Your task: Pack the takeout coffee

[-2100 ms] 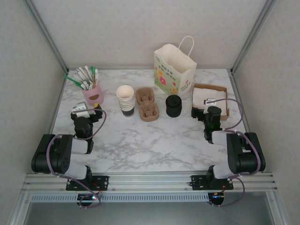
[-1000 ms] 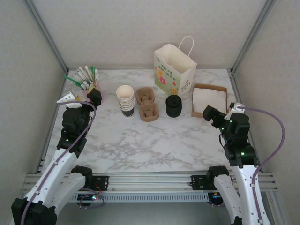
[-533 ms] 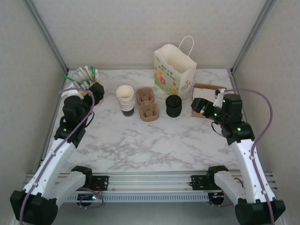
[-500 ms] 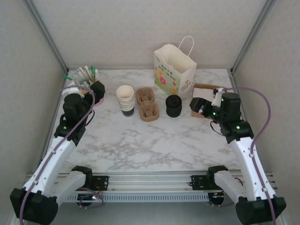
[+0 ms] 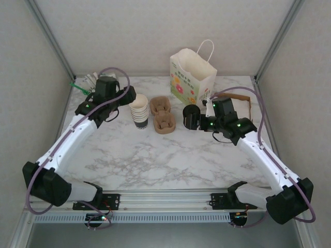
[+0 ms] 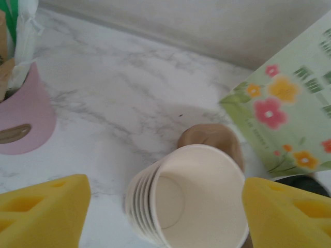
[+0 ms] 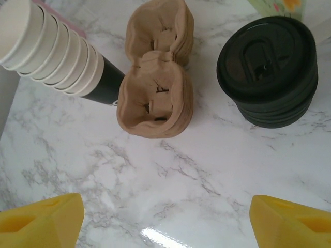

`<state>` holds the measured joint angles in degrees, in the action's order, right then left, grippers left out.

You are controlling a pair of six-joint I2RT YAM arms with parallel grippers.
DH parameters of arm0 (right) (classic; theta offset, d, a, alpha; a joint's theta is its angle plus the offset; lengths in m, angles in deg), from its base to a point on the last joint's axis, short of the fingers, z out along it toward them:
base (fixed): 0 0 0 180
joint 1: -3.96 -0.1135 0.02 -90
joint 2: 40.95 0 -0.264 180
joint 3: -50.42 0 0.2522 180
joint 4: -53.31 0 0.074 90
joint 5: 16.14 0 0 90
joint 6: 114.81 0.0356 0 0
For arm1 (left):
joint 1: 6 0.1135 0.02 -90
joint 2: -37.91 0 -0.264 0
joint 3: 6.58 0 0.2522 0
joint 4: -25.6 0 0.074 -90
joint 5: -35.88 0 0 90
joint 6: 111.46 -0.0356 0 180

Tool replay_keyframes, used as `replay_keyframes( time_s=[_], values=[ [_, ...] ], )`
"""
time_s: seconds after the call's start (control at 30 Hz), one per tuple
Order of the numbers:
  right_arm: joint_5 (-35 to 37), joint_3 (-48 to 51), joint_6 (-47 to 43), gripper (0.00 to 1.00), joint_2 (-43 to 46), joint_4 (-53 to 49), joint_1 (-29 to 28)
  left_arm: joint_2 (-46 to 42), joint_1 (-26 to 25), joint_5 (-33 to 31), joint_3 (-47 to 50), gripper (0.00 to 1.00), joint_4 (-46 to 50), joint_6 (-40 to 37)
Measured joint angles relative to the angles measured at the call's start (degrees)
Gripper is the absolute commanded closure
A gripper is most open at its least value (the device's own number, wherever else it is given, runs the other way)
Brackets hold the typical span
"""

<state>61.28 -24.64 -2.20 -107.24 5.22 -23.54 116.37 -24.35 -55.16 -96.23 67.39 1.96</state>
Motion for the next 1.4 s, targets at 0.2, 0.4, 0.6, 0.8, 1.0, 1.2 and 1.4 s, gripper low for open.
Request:
replay_keyframes(
  time_s=[0.2,0.4,0.6,0.8,1.0,1.2,1.4],
  values=[
    [2.1,3.7,0.1,0.1,0.5,0.7,-0.9,5.7,0.0,-0.4,-6.4,0.41,9.3,-3.0],
    [2.6,7.1,1.0,0.05,1.1,1.3,-1.1,10.6,0.0,1.6,-10.2,0.54,14.4,-5.3],
    [2.8,8.5,1.5,0.01,1.9,2.2,-1.3,12.4,-0.3,1.9,-11.8,0.61,17.0,-6.0],
    [3.0,9.2,1.9,0.01,2.0,2.4,-1.3,13.3,-0.9,1.6,-12.6,0.69,18.4,-6.5],
    [3.0,9.2,2.3,0.01,2.0,2.4,-1.3,14.1,-1.1,1.5,-13.6,0.79,19.2,-7.0],
    [3.1,9.2,2.3,0.01,2.0,2.4,-1.3,15.2,-1.1,1.5,-13.8,0.86,19.2,-7.4],
    [3.2,9.2,2.3,0.01,2.0,2.4,-1.3,15.6,-1.1,1.5,-14.3,0.93,19.6,-7.4]
  ],
)
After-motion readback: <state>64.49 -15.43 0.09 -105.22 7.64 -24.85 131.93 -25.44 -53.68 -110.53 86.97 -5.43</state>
